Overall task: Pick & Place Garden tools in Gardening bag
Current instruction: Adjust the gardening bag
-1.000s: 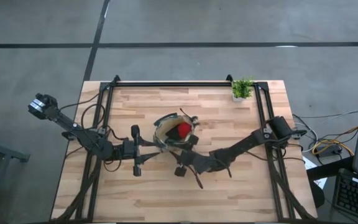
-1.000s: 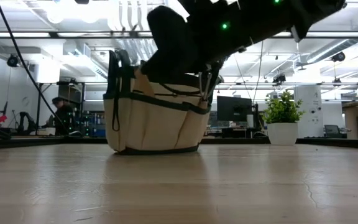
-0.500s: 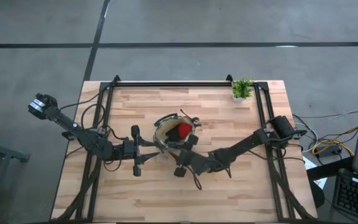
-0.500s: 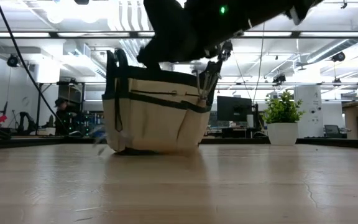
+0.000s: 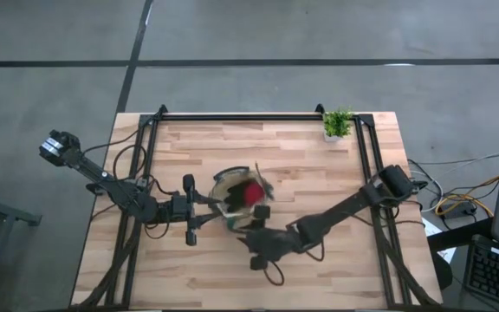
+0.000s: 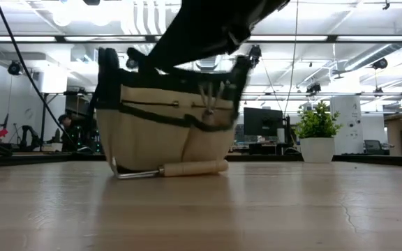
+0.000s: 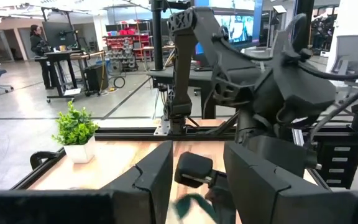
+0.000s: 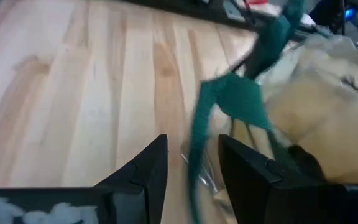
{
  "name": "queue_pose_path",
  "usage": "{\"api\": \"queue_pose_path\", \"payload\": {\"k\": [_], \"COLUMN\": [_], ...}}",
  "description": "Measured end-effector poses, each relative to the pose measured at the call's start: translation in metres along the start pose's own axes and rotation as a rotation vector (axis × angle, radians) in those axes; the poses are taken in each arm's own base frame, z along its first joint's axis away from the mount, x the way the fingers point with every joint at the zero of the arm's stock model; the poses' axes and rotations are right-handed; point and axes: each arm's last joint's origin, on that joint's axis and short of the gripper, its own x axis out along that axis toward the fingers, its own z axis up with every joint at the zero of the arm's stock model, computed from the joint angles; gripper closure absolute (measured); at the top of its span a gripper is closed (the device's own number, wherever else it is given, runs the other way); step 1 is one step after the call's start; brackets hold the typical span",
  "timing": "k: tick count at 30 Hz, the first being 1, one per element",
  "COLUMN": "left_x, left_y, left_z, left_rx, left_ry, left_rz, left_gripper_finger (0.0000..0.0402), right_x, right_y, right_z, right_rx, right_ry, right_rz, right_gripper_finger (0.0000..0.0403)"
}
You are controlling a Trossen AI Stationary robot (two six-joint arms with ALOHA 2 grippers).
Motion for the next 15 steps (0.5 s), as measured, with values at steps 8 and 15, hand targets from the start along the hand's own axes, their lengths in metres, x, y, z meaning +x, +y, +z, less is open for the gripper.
{"api": "queue_pose_path", "payload": {"k": [8,15], "left_x": [0.000,0.000], "left_y": [0.000,0.000], "left_z": [0.000,0.000], "left_rx": [-0.002,-0.001], "left_ry": [0.000,0.002], "left_rz": [0.000,0.000], "left_gripper_finger": [0.0254,0.0254], "right_x": [-0.014,0.002], "right_y": [0.001,-0.025], "right_z": [0.012,0.010], "right_rx": [-0.132,-0.151], "right_ry": [0.013,0.065], "right_rz": [-0.297,-0.349], "right_gripper_finger": [0.0249,0.0239]}}
